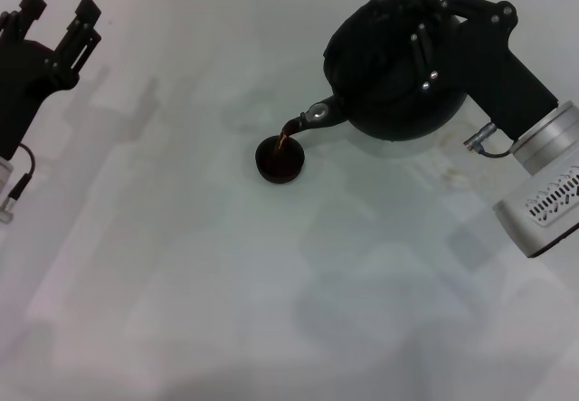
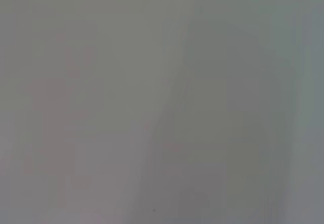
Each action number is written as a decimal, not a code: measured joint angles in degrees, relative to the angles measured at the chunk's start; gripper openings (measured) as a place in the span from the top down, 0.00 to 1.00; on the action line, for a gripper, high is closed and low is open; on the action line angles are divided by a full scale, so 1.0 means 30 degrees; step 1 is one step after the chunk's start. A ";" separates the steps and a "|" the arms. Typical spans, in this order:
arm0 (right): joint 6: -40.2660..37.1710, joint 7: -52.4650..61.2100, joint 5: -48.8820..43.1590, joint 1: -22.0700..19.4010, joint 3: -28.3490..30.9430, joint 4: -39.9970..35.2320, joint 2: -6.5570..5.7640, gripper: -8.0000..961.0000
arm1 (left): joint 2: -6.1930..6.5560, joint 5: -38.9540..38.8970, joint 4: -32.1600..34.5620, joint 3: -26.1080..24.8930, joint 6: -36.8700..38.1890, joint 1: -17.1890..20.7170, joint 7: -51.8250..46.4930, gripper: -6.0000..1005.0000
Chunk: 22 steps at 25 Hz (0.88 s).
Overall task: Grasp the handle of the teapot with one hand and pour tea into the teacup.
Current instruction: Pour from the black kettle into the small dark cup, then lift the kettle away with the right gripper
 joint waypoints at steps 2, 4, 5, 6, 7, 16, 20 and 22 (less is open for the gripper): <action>-0.0001 0.0000 -0.0001 -0.0001 0.0012 -0.0001 0.0000 0.87 | 0.0003 0.0001 0.0169 -0.0001 0.0001 0.0000 -0.0022 0.23; -0.0001 0.0000 0.0000 0.0000 0.0035 -0.0001 0.0000 0.87 | 0.0014 0.0001 0.0284 -0.0013 0.0001 0.0001 -0.0017 0.23; 0.0000 -0.0001 0.0000 0.0000 0.0043 0.0000 0.0000 0.87 | 0.0022 0.0001 0.0324 -0.0020 0.0001 0.0000 -0.0010 0.23; -0.0001 -0.0014 -0.0001 0.0000 0.0055 0.0000 0.0000 0.87 | 0.0026 0.0001 0.0336 -0.0022 0.0001 0.0001 0.0001 0.23; 0.0000 -0.0044 -0.0001 -0.0002 0.0073 -0.0001 0.0000 0.87 | 0.0027 0.0001 0.0342 -0.0024 0.0001 0.0000 0.0009 0.23; -0.0036 -0.0465 0.0031 -0.0162 0.0146 0.0000 0.0000 0.87 | 0.0029 0.0001 0.0346 -0.0019 0.0000 -0.0001 0.0019 0.23; -0.0059 -0.0466 0.0034 -0.0177 0.0146 0.0000 0.0001 0.87 | 0.0029 0.0001 0.0355 0.0001 0.0000 0.0000 0.0021 0.23; -0.0063 -0.0454 0.0079 -0.0192 0.0146 0.0000 0.0001 0.87 | 0.0029 0.0001 0.0356 0.0002 0.0001 0.0000 0.0021 0.23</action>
